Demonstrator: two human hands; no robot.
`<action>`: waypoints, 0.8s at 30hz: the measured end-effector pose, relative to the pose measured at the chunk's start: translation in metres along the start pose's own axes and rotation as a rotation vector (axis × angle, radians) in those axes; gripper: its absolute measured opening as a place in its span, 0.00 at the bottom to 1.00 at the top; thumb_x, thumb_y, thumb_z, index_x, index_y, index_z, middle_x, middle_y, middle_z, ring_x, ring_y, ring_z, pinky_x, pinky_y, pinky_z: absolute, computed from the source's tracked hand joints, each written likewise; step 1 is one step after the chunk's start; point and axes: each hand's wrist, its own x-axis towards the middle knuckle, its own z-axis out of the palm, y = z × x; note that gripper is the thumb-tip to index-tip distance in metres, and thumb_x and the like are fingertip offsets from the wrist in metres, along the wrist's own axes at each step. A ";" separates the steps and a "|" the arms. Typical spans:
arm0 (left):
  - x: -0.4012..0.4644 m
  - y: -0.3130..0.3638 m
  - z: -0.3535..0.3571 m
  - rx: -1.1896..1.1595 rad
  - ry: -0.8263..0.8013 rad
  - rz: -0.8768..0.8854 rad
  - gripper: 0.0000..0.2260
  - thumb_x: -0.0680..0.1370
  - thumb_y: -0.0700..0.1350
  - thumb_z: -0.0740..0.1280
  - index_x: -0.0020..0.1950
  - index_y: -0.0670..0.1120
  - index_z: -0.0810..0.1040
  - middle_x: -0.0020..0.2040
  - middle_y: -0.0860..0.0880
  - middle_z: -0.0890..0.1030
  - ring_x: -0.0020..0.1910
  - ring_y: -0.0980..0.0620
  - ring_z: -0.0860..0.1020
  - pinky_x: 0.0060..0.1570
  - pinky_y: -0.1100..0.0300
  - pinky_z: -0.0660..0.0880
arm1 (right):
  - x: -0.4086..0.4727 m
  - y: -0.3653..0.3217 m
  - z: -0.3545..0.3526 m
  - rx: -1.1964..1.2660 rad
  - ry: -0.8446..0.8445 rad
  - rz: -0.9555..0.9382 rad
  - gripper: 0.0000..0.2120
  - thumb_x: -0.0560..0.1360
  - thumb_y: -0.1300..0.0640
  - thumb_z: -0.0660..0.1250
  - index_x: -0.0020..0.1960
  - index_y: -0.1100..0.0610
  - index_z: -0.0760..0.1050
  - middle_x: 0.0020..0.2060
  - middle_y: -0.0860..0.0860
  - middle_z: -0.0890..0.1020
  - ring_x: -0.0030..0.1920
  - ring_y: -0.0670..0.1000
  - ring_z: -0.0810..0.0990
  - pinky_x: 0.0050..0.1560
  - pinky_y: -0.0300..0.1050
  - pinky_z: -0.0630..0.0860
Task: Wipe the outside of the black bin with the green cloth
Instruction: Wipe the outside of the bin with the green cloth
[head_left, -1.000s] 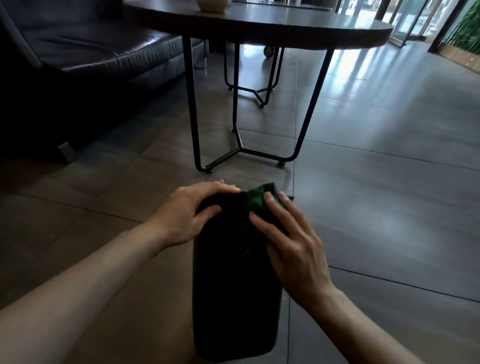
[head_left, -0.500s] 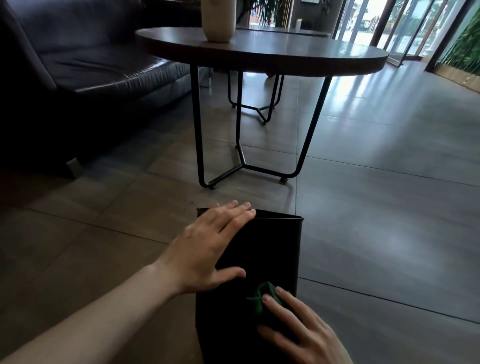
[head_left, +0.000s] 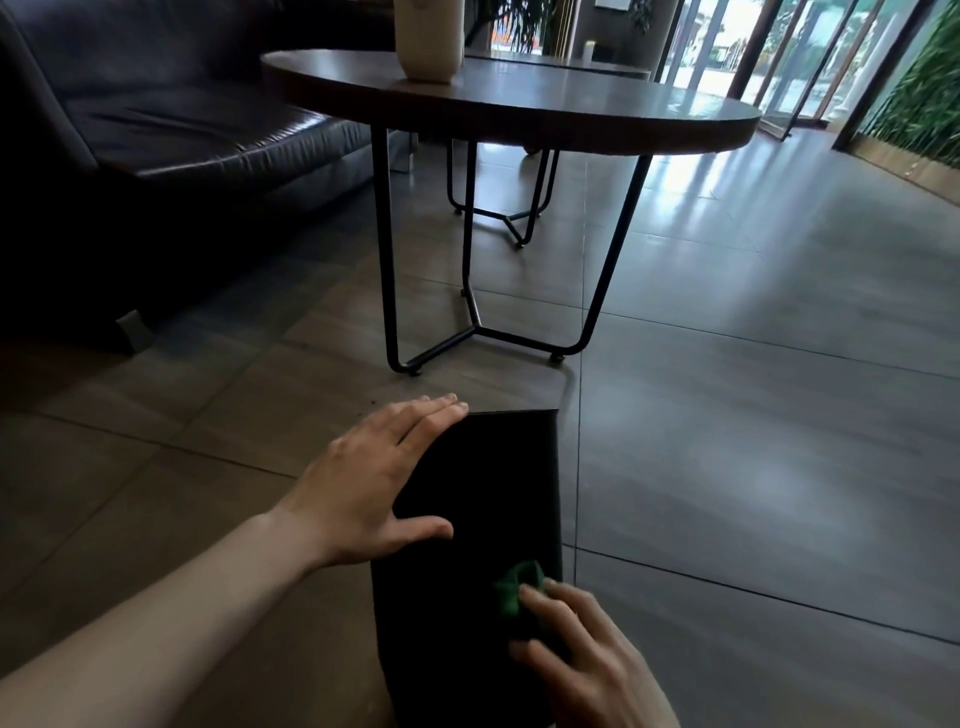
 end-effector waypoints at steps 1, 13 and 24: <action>-0.001 -0.002 0.000 -0.007 0.005 -0.006 0.47 0.67 0.68 0.72 0.80 0.60 0.52 0.78 0.62 0.58 0.77 0.58 0.60 0.71 0.55 0.69 | -0.004 0.003 -0.003 0.018 -0.012 0.011 0.03 0.78 0.54 0.71 0.51 0.48 0.79 0.64 0.51 0.80 0.62 0.55 0.80 0.51 0.48 0.82; -0.002 0.012 -0.002 0.009 0.004 0.031 0.47 0.66 0.69 0.73 0.79 0.60 0.55 0.78 0.62 0.62 0.76 0.58 0.64 0.72 0.55 0.69 | 0.098 0.077 -0.098 0.450 0.204 0.613 0.30 0.77 0.67 0.67 0.69 0.37 0.74 0.59 0.45 0.74 0.59 0.43 0.76 0.60 0.35 0.76; 0.010 0.046 0.008 0.038 0.066 0.037 0.43 0.68 0.65 0.72 0.79 0.56 0.59 0.78 0.59 0.65 0.74 0.57 0.67 0.71 0.60 0.63 | 0.113 0.069 -0.094 0.187 -0.107 0.323 0.30 0.72 0.61 0.67 0.72 0.40 0.73 0.70 0.45 0.72 0.66 0.54 0.74 0.63 0.55 0.76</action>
